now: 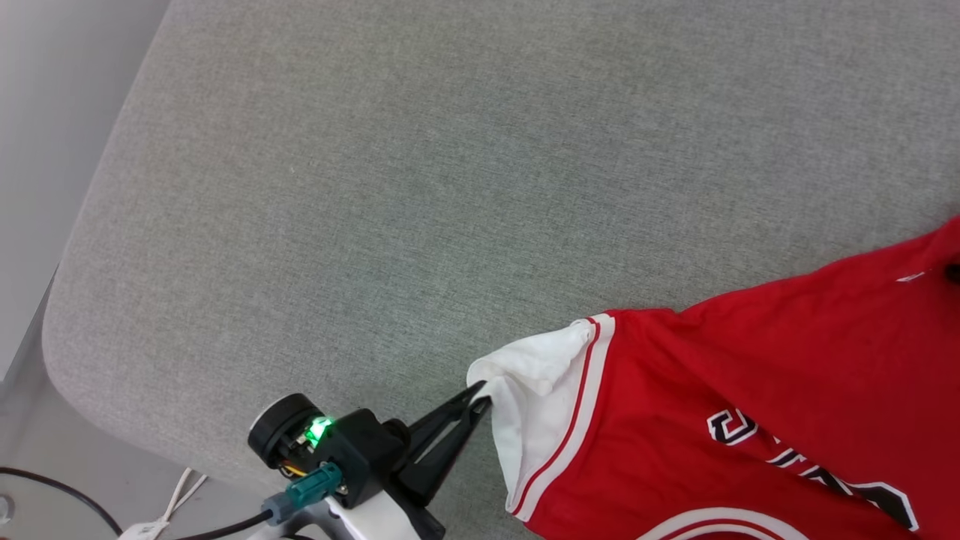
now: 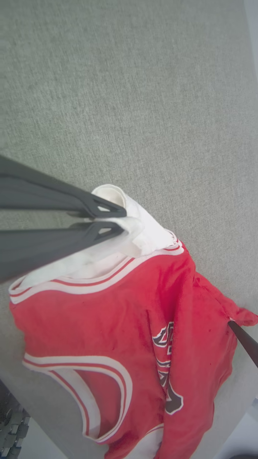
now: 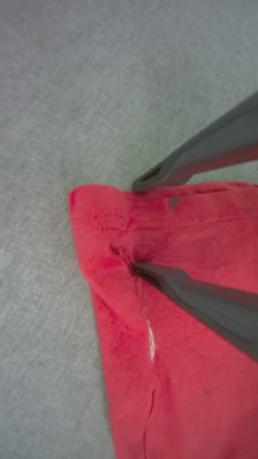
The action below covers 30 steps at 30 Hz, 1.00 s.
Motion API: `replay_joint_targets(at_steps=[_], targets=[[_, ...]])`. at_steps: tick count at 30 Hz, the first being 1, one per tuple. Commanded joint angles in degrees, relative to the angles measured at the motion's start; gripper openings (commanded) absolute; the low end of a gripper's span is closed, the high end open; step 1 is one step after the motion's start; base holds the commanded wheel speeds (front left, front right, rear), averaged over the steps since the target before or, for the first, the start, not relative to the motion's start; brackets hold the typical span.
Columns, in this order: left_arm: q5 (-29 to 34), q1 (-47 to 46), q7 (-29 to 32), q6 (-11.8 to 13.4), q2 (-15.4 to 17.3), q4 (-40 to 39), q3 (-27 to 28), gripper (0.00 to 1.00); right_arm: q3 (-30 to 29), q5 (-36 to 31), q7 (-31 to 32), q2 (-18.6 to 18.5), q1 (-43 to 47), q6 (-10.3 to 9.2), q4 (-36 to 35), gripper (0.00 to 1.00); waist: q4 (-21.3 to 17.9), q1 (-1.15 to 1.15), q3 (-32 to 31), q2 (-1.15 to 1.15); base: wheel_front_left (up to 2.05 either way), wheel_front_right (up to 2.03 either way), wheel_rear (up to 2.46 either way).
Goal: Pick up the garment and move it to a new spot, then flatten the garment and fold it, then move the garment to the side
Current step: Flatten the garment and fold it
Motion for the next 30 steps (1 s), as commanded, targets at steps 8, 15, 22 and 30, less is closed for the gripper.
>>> replay_joint_targets(at_steps=[8,15,22,30], targets=[[-0.19,-1.19,-1.01,-0.60,-0.97,1.86,-0.57,0.00,3.03,0.47,-2.07,-0.15,4.35,-0.08,8.37,0.09,1.01,-0.01,0.09,0.00,0.00,0.00,0.00],[-0.06,-1.13,-1.22,0.17,-0.09,1.66,0.13,0.00,1.36,1.28,-7.64,0.72,0.95,-0.06,8.40,0.00,-0.38,-0.01,-2.72,0.00,0.00,0.00,0.00],[0.29,-0.60,-0.37,1.28,1.87,0.53,1.09,0.00,1.09,3.67,-14.99,2.23,-2.30,-0.05,8.91,0.00,-3.99,-0.01,-8.87,0.00,0.00,0.00,0.00],[0.31,-2.36,1.24,4.48,6.69,-4.10,6.40,0.00,2.60,9.08,-22.21,1.26,-3.85,-0.05,6.62,0.00,-10.84,-0.01,-18.98,0.00,0.00,0.00,0.00]])
